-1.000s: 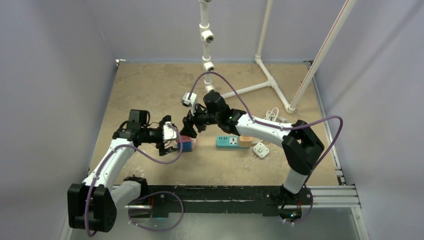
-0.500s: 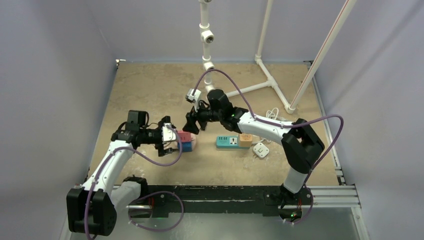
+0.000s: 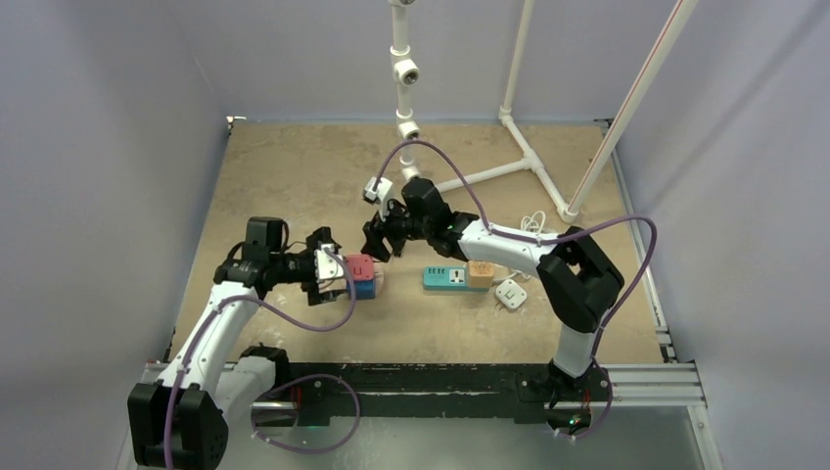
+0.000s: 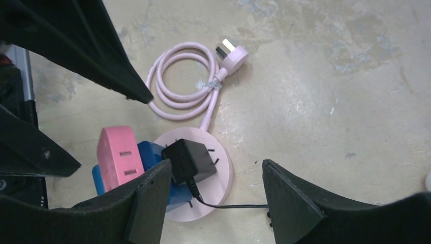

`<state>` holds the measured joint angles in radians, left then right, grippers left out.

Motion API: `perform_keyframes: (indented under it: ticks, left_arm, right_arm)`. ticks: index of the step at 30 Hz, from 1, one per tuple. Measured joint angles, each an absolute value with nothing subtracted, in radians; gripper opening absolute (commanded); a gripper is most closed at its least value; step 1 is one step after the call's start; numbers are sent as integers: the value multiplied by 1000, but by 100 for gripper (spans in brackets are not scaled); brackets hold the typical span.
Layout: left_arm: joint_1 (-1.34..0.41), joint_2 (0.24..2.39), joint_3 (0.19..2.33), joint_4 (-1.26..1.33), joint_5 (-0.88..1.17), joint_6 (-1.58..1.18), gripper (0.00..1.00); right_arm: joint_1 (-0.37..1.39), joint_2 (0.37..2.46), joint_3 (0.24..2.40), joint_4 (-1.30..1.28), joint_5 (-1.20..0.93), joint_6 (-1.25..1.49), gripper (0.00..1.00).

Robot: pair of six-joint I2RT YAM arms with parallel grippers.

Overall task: Insert the plug
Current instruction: Press the plug into the socket.

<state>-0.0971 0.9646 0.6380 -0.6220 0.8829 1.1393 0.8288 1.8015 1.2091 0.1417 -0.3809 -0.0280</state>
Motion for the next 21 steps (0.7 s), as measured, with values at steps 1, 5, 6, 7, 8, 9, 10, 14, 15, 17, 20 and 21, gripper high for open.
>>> perform_keyframes:
  ticks: [1,5,6,7,8,9,10,14,15,17,20,21]
  left_arm:
    - [-96,952,634,-616,880,1137,99]
    - [-93,912,614,-615,868,1135,99]
    - [-93,908,611,-616,865,1135,99]
    - [-93,906,609,-617,862,1135,99]
    - [-93,906,609,-617,860,1134,99]
    - [-93,906,609,-616,858,1127,99]
    - [-93,905,609,-614,858,1116,99]
    - [-92,888,610,-593,864,1079,99]
    - [-92,882,610,-592,869,1080,99]
    - [-92,877,610,-603,881,1092,99]
    - [-92,897,611,-643,886,1121,99]
    - [-92,908,611,-655,886,1129,99]
  right_arm:
    - [829,1808,1209,140,-376,-30,69]
    - [830,1831,1209,128,-347,-34,69]
    - [831,1836,1209,124,-338,-35,69]
    - [831,1842,1209,124,-328,-35,69]
    - [831,1848,1209,121,-319,-35,68]
    - [831,1853,1209,118,-302,-35,67]
    - [831,1857,1209,117,-292,-34,65]
    - [831,1846,1208,108,-226,-23,59]
    - [831,1835,1205,105,-210,-22,55]
    - [831,1784,1182,101,-181,-16,45]
    - [831,1689,1142,99,-164,6,18]
    - [831,1647,1139,99,-162,3,12]
